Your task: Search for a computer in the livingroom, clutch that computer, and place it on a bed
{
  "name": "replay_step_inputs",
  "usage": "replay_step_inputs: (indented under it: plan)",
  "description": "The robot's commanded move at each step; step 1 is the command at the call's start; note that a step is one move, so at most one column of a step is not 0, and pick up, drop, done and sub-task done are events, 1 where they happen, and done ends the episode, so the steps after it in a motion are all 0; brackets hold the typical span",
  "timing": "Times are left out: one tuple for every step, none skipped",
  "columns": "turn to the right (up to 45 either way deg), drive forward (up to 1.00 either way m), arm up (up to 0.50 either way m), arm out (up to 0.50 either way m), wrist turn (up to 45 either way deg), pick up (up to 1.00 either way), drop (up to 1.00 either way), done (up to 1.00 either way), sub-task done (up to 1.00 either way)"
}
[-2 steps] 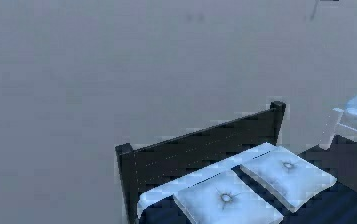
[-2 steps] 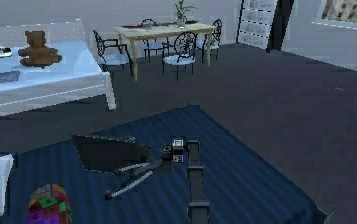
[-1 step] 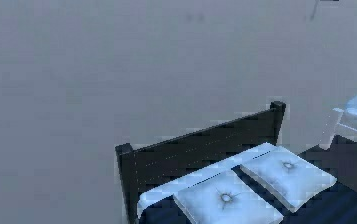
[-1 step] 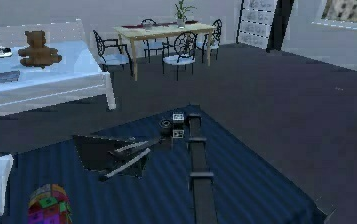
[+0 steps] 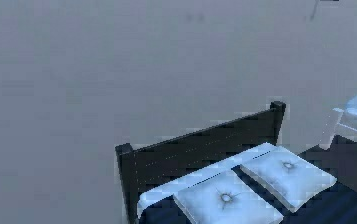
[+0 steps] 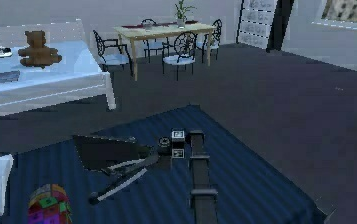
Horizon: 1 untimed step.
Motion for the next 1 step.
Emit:
replay_step_inputs:
  plan:
    - [0.0, 0.00, 0.00, 0.00, 0.0, 0.00, 0.00, 1.00, 0.00]
